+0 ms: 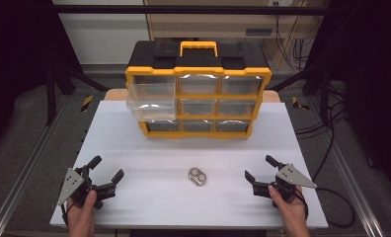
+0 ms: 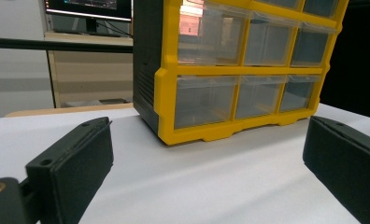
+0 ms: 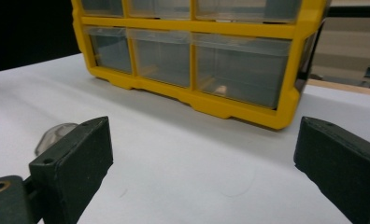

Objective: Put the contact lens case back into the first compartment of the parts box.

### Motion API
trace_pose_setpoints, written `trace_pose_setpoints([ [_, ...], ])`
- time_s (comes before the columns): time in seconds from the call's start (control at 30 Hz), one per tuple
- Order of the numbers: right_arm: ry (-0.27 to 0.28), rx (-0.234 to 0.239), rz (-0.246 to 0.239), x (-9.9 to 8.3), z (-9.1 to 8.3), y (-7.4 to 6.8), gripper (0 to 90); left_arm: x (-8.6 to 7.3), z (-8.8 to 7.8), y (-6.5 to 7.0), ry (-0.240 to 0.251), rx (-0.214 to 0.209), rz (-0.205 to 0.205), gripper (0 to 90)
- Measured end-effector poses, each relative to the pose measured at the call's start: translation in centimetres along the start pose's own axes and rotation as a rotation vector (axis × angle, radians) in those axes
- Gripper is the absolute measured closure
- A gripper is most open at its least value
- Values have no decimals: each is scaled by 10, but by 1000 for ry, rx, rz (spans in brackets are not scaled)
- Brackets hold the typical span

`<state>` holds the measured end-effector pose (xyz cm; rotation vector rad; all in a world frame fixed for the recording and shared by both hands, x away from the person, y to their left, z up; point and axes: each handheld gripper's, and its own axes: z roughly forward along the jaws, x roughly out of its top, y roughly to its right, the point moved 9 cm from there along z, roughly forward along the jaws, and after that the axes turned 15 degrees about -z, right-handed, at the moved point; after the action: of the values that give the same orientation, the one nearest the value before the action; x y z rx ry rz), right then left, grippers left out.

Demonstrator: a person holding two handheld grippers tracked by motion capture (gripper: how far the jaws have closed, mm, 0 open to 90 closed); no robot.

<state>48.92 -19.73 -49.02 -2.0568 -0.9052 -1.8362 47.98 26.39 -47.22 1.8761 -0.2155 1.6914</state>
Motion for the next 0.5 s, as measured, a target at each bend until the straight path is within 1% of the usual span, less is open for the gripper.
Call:
trace_pose_setpoints([
  [0.03, 0, 5, 7, 1, 0, -2, 46, 0, 0, 0, -1, -2, -2, 14],
  [0.1, -3, 20, 3, 2, 1, -5, 46, 0, 1, 1, 0, -3, -2, 14],
  [0.2, -22, 33, -6, 1, 1, -8, 46, 0, 1, 2, -4, -5, 2, 14],
  [0.27, -39, 33, 2, 1, 1, -10, 42, -1, 3, 3, -9, -9, 2, 14],
  [0.37, -48, 26, -5, 4, 1, -13, 44, -2, 3, 5, -16, -14, 6, 14],
  [0.4, -51, 29, 11, 5, 2, -15, 47, -2, 3, 5, -17, -15, 7, 14],
  [0.5, -66, 23, 17, 5, 5, -17, 58, -2, 2, 6, -16, -15, 8, 14],
])
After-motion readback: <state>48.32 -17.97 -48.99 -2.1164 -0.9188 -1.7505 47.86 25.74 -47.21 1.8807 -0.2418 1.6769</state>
